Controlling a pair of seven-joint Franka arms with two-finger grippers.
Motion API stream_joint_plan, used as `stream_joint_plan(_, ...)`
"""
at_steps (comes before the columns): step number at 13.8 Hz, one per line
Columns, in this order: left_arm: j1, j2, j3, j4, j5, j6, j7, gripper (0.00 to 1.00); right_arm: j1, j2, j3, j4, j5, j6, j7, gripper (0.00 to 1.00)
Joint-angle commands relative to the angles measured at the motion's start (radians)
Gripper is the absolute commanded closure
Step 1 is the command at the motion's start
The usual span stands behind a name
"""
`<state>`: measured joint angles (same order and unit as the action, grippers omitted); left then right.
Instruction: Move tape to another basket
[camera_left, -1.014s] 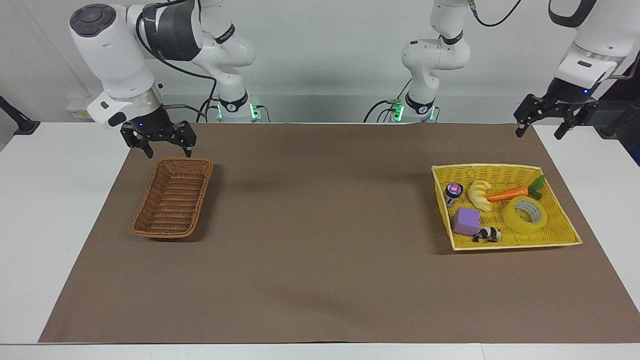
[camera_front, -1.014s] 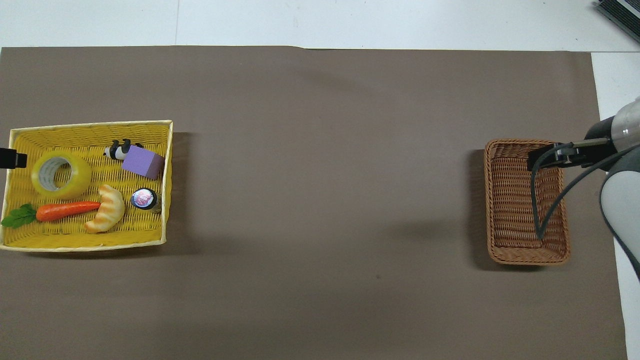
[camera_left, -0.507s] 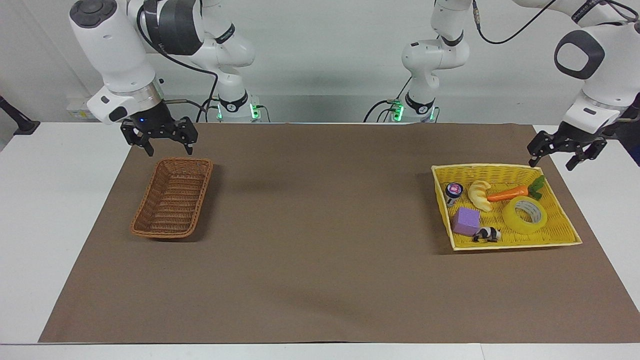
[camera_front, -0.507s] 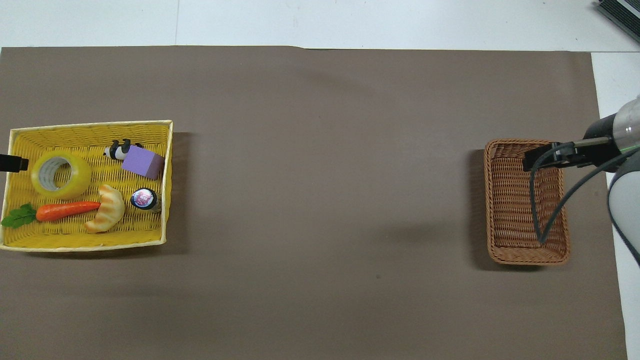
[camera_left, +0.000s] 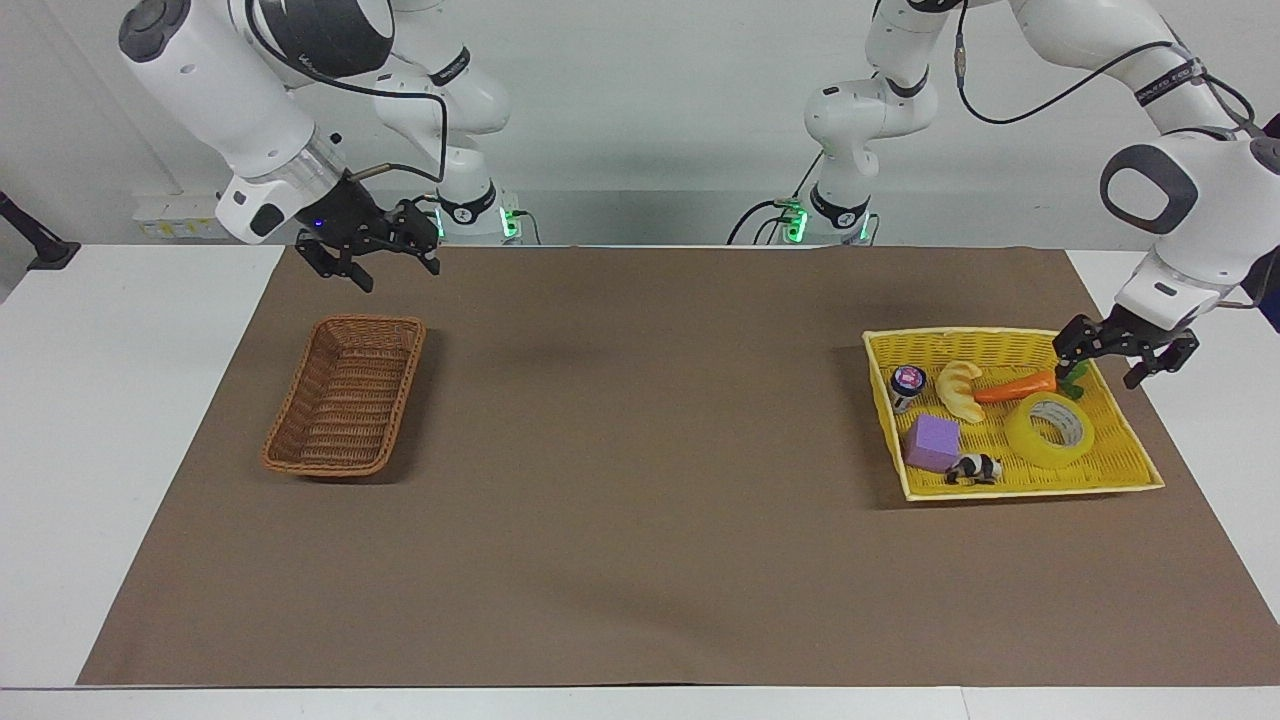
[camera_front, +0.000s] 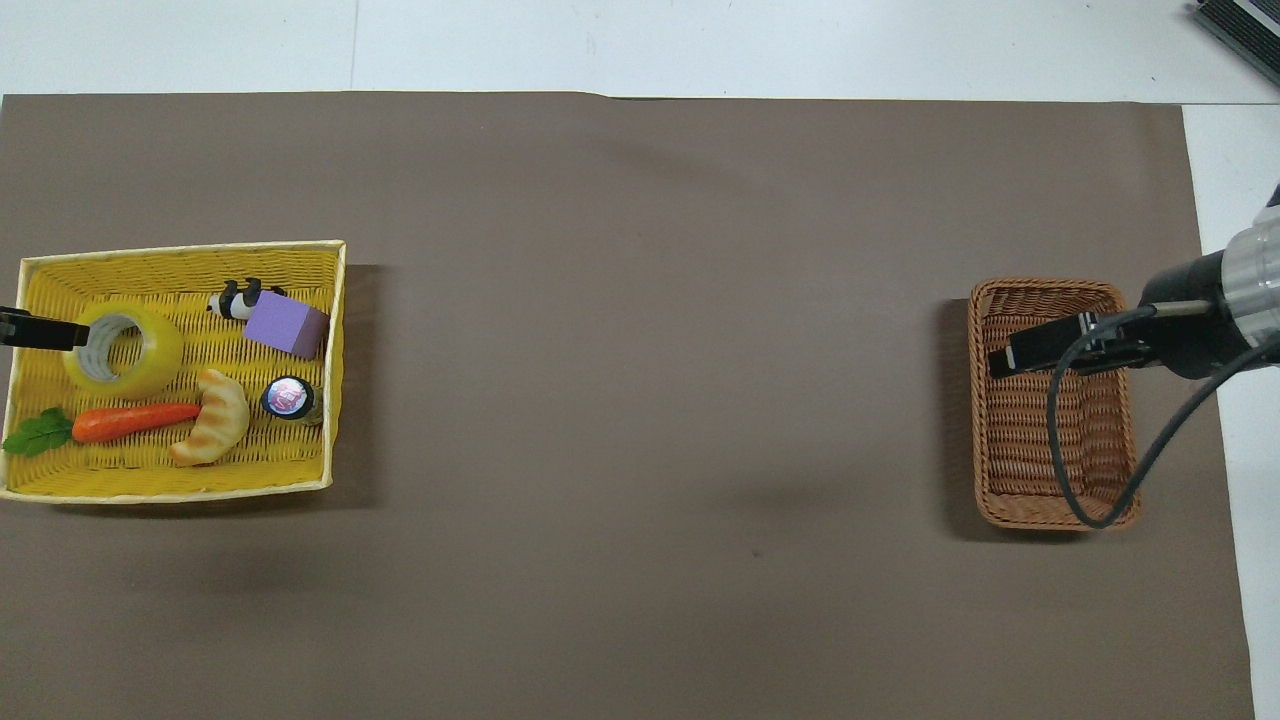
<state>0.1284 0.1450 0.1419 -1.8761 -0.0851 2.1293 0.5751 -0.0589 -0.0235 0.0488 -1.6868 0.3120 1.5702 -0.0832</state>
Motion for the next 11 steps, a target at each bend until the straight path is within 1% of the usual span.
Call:
stream_joint_plan(1, 0.013, 0.039, -0.008, -0.014, -0.022, 0.067, 0.038, 0.00, -0.009, -0.047, 0.005, -0.065, 0.083, -0.002, -0.041, 0.00)
stream_joint_plan(2, 0.010, 0.051, -0.008, -0.017, -0.022, 0.083, 0.038, 0.00, -0.016, -0.046, 0.003, -0.073, 0.128, -0.009, -0.049, 0.00)
stream_joint_plan(4, 0.010, 0.079, -0.008, -0.020, -0.022, 0.106, 0.060, 0.00, -0.030, -0.044, 0.003, -0.096, 0.145, -0.015, -0.114, 0.00)
stream_joint_plan(6, 0.058, 0.077, -0.010, -0.023, -0.022, 0.095, 0.171, 0.00, -0.044, -0.041, 0.002, -0.106, 0.191, -0.015, -0.135, 0.00)
stream_joint_plan(7, 0.065, 0.080, -0.008, -0.032, -0.022, 0.104, 0.190, 0.00, -0.039, -0.041, 0.002, -0.106, 0.205, -0.013, -0.133, 0.00)
stream_joint_plan(8, 0.066, 0.093, -0.008, -0.032, -0.022, 0.128, 0.190, 0.00, -0.036, -0.035, 0.003, -0.113, 0.228, -0.015, -0.135, 0.00)
stream_joint_plan(9, 0.071, 0.128, -0.010, -0.026, -0.022, 0.185, 0.190, 0.00, -0.042, -0.032, 0.002, -0.131, 0.284, -0.015, -0.141, 0.00)
stream_joint_plan(10, 0.073, 0.148, -0.008, -0.023, -0.022, 0.216, 0.190, 0.00, -0.042, -0.032, 0.002, -0.143, 0.314, -0.012, -0.144, 0.00)
stream_joint_plan(11, 0.074, 0.159, -0.008, -0.023, -0.024, 0.228, 0.189, 0.00, -0.042, -0.027, 0.003, -0.145, 0.321, -0.007, -0.147, 0.00)
